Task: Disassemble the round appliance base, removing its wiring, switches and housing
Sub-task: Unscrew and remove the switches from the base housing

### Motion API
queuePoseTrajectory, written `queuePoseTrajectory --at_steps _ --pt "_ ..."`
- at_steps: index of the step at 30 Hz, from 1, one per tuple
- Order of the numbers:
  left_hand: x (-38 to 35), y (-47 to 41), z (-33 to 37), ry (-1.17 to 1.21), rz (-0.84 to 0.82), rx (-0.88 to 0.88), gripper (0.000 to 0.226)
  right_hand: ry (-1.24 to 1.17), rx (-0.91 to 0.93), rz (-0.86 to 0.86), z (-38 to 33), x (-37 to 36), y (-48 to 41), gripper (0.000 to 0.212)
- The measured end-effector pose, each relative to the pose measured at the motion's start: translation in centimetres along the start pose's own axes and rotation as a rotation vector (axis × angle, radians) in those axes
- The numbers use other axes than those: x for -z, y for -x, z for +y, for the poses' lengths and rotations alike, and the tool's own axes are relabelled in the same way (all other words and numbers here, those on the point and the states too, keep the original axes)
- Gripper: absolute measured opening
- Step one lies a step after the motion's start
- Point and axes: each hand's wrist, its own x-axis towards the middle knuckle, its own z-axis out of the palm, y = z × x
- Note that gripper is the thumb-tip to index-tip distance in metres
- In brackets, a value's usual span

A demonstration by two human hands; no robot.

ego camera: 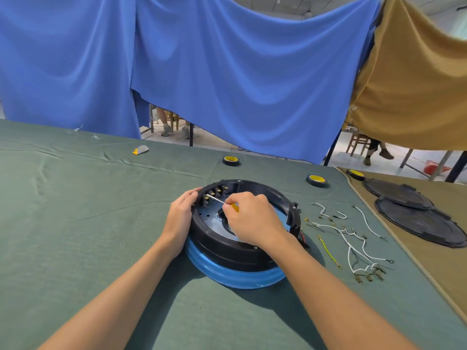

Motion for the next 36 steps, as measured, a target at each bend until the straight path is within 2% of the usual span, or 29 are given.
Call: queuePoseTrajectory --at_steps 5,12,27,36 --pt "0.4 -0.2 -0.9 -0.042 0.031 -0.069 0.030 0.062 0.033 0.018 0.1 -0.2 -0.4 0.032" --pt "0.6 -0.6 -1.2 -0.070 0.040 -0.080 0.024 0.087 0.080 0.014 0.1 -0.4 -0.7 0.038" --pt "0.6 -1.1 -1.8 -0.066 -0.002 -0.109 0.029 0.108 0.093 0.018 -0.5 -0.7 -0.8 0.042" --pt "0.7 -1.2 -1.8 -0.058 0.035 -0.132 0.028 0.083 0.131 0.091 -0.2 -0.5 0.1 0.036"
